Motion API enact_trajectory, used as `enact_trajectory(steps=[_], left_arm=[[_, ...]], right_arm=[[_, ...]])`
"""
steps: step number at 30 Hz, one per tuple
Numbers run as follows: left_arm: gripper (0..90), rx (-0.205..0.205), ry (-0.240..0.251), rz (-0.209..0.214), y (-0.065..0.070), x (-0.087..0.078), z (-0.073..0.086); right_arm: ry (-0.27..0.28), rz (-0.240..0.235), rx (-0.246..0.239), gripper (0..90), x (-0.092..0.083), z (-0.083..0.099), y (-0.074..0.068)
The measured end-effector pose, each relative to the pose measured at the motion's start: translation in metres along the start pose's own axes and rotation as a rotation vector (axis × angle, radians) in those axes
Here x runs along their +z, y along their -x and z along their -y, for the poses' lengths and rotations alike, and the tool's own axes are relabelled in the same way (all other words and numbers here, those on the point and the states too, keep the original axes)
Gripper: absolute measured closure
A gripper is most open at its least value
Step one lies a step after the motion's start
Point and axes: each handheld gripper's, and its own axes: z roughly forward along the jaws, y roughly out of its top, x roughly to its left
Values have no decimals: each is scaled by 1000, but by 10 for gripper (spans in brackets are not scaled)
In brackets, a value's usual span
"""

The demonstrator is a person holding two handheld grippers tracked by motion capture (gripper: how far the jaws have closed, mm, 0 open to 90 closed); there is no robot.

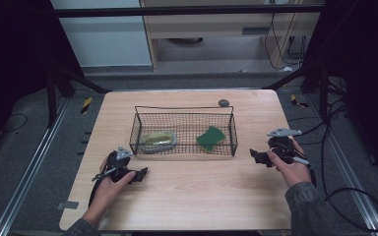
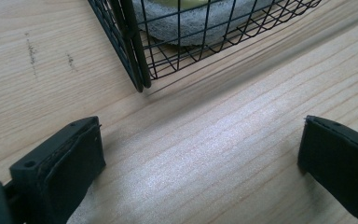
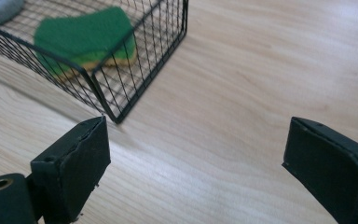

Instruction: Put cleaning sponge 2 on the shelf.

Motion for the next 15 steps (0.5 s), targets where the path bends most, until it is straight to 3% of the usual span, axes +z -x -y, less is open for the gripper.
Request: enact_trajectory(steps=[8, 15], left_arm=[[0, 0, 0, 0, 0, 0, 0], [0, 0, 0, -1, 0, 0, 0]], right_arm=[[-51, 3, 49, 79, 22, 29, 6], [-9, 62, 109, 91, 34, 37, 20]])
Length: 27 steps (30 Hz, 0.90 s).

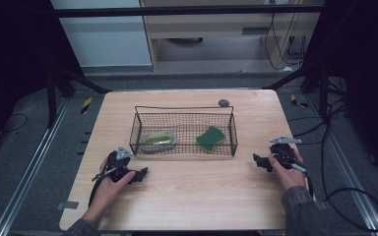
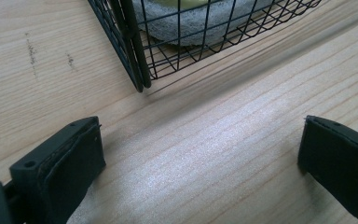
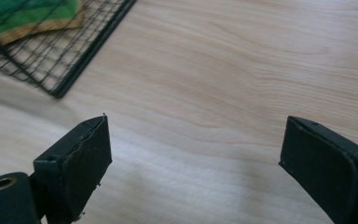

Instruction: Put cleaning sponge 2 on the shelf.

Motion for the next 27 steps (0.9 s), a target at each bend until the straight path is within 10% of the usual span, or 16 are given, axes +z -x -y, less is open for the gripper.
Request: enact_trajectory(steps=[13, 27], left_arm=[[0, 0, 0, 0, 0, 0, 0], [0, 4, -3, 0, 0, 0, 0]], right_arm=[[-12, 58, 87, 54, 21, 4, 6], [-18, 80, 36, 23, 30, 3, -4]])
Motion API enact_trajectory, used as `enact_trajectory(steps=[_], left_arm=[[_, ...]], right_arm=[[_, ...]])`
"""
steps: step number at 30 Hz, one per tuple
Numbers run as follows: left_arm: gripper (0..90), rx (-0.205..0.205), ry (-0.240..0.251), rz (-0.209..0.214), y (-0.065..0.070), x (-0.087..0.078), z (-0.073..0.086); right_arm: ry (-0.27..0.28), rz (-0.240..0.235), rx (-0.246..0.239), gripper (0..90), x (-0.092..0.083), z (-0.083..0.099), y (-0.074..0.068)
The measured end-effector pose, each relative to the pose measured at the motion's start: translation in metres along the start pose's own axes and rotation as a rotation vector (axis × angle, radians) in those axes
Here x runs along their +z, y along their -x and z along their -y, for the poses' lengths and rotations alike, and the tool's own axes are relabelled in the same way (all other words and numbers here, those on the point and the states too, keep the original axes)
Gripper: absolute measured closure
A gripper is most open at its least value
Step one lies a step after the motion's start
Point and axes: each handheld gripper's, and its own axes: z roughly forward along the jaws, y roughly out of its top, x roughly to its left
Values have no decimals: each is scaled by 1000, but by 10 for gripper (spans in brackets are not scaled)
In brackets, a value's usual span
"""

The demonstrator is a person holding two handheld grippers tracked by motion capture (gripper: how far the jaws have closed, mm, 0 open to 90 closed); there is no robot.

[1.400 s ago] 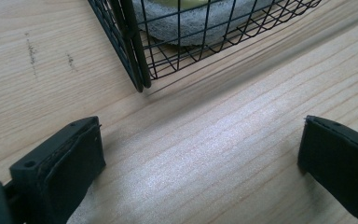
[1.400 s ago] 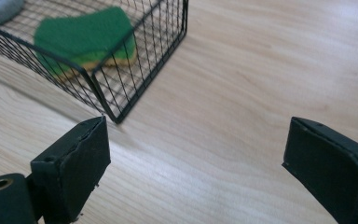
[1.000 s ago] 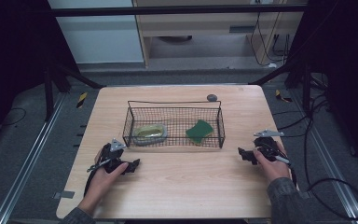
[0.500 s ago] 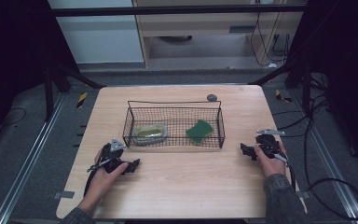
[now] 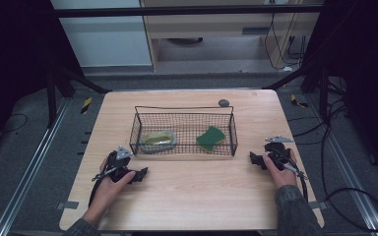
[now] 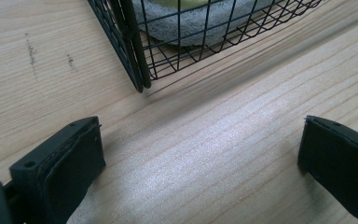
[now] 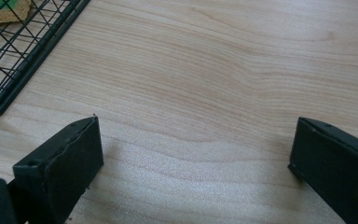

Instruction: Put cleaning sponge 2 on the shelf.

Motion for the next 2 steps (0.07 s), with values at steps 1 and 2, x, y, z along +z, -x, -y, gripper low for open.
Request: enact_trajectory(steps=[1, 2], left_arm=[[0, -4, 3, 0, 0, 0, 0], [0, -3, 3, 0, 0, 0, 0]], right_arm=[[-2, 7, 13, 18, 0, 0, -1], [-2, 9, 17, 15, 0, 0, -1]])
